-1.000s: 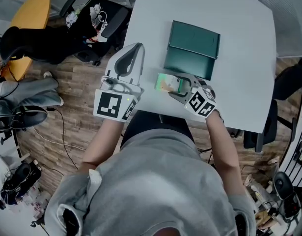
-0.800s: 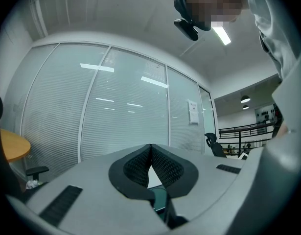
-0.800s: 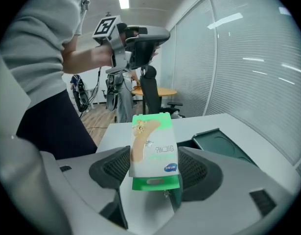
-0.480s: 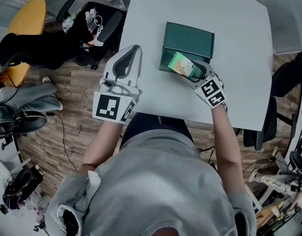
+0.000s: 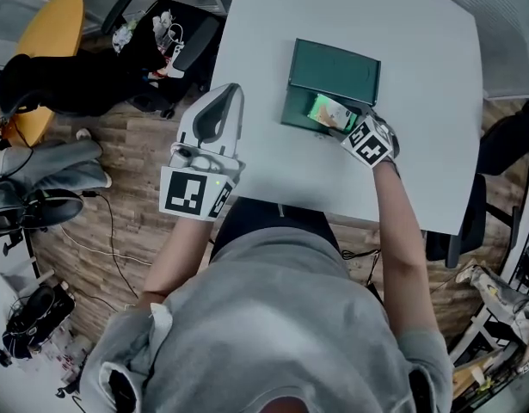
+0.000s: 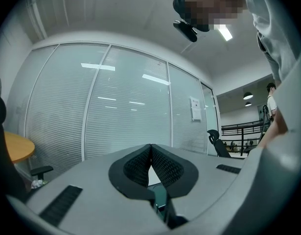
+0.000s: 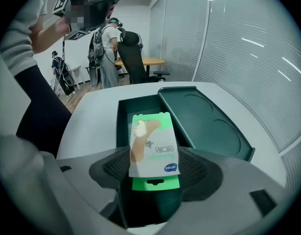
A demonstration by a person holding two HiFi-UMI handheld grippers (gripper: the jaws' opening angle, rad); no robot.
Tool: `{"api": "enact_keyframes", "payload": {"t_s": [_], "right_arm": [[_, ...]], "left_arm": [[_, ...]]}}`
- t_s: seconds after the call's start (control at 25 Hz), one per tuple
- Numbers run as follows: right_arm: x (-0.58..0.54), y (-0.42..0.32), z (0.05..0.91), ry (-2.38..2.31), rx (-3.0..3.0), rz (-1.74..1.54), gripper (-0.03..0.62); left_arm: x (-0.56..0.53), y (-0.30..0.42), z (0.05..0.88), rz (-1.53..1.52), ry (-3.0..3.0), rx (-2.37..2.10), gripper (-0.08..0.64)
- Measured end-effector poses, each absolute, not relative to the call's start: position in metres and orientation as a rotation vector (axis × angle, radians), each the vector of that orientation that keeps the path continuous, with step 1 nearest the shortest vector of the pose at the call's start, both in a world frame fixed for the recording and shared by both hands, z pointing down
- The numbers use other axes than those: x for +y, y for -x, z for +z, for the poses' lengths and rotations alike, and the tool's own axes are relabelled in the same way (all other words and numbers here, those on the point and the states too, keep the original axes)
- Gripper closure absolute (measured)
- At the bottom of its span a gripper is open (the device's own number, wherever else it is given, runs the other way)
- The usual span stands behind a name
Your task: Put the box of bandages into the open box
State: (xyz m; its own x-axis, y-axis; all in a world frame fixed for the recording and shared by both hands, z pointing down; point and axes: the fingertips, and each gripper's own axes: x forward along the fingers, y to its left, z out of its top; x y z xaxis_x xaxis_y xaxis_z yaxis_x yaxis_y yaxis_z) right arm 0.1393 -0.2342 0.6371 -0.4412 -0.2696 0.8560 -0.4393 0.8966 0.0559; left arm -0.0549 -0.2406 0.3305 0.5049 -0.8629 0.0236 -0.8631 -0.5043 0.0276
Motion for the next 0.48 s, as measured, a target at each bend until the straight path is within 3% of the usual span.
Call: {"api": "enact_keyframes", "payload": {"t_s": [0.48], "right_arm": [[-0.245,-0.129,0.654,-0.457,-2.033,0.248,0.321]], "left_arm": [[-0.244,0.054,0.335,0.042,-2.693,-1.537,0.543]]}}
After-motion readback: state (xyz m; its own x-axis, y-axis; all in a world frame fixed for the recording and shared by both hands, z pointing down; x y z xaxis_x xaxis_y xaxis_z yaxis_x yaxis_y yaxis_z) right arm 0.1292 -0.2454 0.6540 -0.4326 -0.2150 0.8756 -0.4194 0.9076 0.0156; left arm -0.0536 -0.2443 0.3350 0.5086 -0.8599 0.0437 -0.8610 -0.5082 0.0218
